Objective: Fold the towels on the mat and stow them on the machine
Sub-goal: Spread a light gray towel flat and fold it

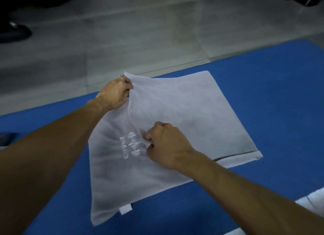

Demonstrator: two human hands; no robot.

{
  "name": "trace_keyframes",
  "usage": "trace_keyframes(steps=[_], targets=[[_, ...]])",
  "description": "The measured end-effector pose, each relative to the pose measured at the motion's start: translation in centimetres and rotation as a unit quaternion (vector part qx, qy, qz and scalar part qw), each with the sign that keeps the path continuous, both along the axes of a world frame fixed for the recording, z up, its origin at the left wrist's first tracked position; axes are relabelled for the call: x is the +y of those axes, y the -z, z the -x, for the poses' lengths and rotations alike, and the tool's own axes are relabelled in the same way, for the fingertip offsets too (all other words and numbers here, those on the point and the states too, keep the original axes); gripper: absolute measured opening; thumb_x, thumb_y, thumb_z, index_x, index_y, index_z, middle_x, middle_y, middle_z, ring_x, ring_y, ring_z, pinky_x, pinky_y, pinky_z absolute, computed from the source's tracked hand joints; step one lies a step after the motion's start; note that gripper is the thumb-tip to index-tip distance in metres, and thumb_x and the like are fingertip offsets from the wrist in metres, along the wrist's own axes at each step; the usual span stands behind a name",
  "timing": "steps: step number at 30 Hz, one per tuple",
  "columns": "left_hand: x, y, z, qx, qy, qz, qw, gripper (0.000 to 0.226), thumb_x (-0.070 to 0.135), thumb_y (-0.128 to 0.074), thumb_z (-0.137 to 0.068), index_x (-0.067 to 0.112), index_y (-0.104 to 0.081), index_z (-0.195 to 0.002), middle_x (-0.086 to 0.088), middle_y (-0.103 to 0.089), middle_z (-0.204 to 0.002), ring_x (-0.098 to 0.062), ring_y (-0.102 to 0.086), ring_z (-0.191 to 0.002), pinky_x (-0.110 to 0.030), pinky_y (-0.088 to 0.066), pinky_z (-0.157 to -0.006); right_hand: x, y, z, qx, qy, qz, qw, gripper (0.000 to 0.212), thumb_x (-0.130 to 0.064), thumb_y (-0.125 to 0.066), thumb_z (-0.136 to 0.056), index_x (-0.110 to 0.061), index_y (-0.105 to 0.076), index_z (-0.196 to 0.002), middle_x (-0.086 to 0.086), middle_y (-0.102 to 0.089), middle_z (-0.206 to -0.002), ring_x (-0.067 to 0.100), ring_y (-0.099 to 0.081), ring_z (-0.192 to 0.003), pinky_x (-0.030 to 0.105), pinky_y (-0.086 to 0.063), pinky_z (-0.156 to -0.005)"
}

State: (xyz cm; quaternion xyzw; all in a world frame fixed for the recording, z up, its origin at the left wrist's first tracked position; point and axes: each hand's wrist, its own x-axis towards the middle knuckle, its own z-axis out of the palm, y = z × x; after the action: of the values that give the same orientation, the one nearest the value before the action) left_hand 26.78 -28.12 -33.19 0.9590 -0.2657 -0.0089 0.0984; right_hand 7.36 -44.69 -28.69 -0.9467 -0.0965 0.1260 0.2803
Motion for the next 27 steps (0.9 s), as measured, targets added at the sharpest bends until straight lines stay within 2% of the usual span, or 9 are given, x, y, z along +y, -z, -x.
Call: trace_keyframes(steps=[2,7,12,15,17,19,22,24,27], targets=[[3.9,0.4,0.6,0.001,-0.012,-0.018,1.0,0.03,0.006,-0.051,-0.092,0.007,-0.068,-0.117,-0.009,-0.053,-0.133,-0.032,-0.056,-0.113,-0.039,-0.042,-0.097,4.2,0.9,0.2,0.014,-0.021,-0.008,1.0,0.019,-0.017,-0.059,-0.086,-0.01,-0.066,-0.103,0.009,-0.059,-0.111,0.027,-0.058,-0.101,0.029,-0.045,-0.08],[10.9,2.4,1.8,0.047,-0.04,-0.127,0.99,0.034,0.014,-0.048,-0.096,0.011,-0.059,-0.128,-0.004,-0.041,-0.143,-0.031,-0.055,-0.113,-0.044,-0.045,-0.096,12.0,2.9,0.9,0.069,-0.041,-0.026,0.996,0.005,-0.015,-0.06,-0.086,-0.012,-0.057,-0.083,0.007,-0.064,-0.093,0.025,-0.063,-0.088,0.03,-0.049,-0.073],[14.7,5.5,2.8,0.109,-0.074,-0.177,0.975,0.041,0.012,-0.055,-0.091,0.013,-0.051,-0.132,-0.005,-0.034,-0.146,-0.031,-0.053,-0.115,-0.046,-0.047,-0.095,17.1,5.9,1.9,0.112,-0.089,-0.02,0.99,0.02,-0.017,-0.058,-0.091,-0.006,-0.056,-0.109,0.011,-0.061,-0.109,0.028,-0.06,-0.102,0.034,-0.05,-0.086],[16.0,7.2,3.7,0.181,-0.081,-0.191,0.961,0.067,0.013,-0.056,-0.092,0.02,-0.025,-0.151,0.001,-0.012,-0.16,-0.027,-0.035,-0.139,-0.044,-0.035,-0.11,18.4,8.3,2.8,0.18,-0.127,-0.027,0.975,0.02,-0.021,-0.058,-0.093,-0.006,-0.057,-0.107,0.011,-0.061,-0.108,0.028,-0.06,-0.106,0.036,-0.05,-0.09],[16.2,7.4,4.7,0.197,-0.103,-0.178,0.959,0.076,0.016,-0.055,-0.093,0.024,-0.012,-0.154,0.004,-0.001,-0.162,-0.024,-0.022,-0.145,-0.042,-0.028,-0.113,18.5,9.2,3.4,0.206,-0.167,-0.032,0.964,0.031,-0.029,-0.056,-0.095,-0.006,-0.06,-0.116,0.011,-0.061,-0.117,0.028,-0.057,-0.112,0.037,-0.049,-0.096],[15.4,6.6,6.7,0.175,-0.138,-0.117,0.968,0.069,0.016,-0.054,-0.092,0.02,-0.021,-0.152,-0.004,-0.009,-0.161,-0.028,-0.024,-0.144,-0.045,-0.031,-0.112,17.2,8.9,4.0,0.189,-0.166,-0.081,0.964,0.033,-0.027,-0.052,-0.096,-0.008,-0.06,-0.123,0.01,-0.062,-0.119,0.024,-0.058,-0.11,0.035,-0.048,-0.097],[12.9,5.7,13.5,0.068,-0.154,0.027,0.985,0.05,0.029,-0.043,-0.089,0.011,-0.048,-0.135,-0.011,-0.044,-0.138,-0.032,-0.05,-0.12,-0.047,-0.05,-0.09,12.1,8.5,4.4,0.095,-0.12,-0.119,0.981,0.019,-0.016,-0.05,-0.091,-0.009,-0.065,-0.101,0.005,-0.066,-0.098,0.02,-0.061,-0.091,0.032,-0.049,-0.083],[10.9,5.7,19.9,0.041,-0.095,0.072,0.992,0.048,0.042,-0.043,-0.088,0.013,-0.06,-0.123,-0.006,-0.055,-0.118,-0.026,-0.057,-0.103,-0.041,-0.054,-0.08,7.2,9.1,4.8,0.019,-0.113,-0.051,0.992,0.014,-0.021,-0.05,-0.084,-0.016,-0.062,-0.089,0.0,-0.064,-0.091,0.021,-0.06,-0.084,0.029,-0.042,-0.073],[9.1,7.6,26.9,0.016,-0.025,0.039,0.999,0.044,0.05,-0.054,-0.086,0.019,-0.061,-0.115,-0.003,-0.058,-0.105,-0.021,-0.055,-0.094,-0.035,-0.052,-0.076,1.1,10.8,5.8,-0.055,-0.149,0.077,0.984,0.022,-0.035,-0.05,-0.068,-0.022,-0.062,-0.08,-0.005,-0.061,-0.081,0.021,-0.062,-0.076,0.032,-0.042,-0.068]])
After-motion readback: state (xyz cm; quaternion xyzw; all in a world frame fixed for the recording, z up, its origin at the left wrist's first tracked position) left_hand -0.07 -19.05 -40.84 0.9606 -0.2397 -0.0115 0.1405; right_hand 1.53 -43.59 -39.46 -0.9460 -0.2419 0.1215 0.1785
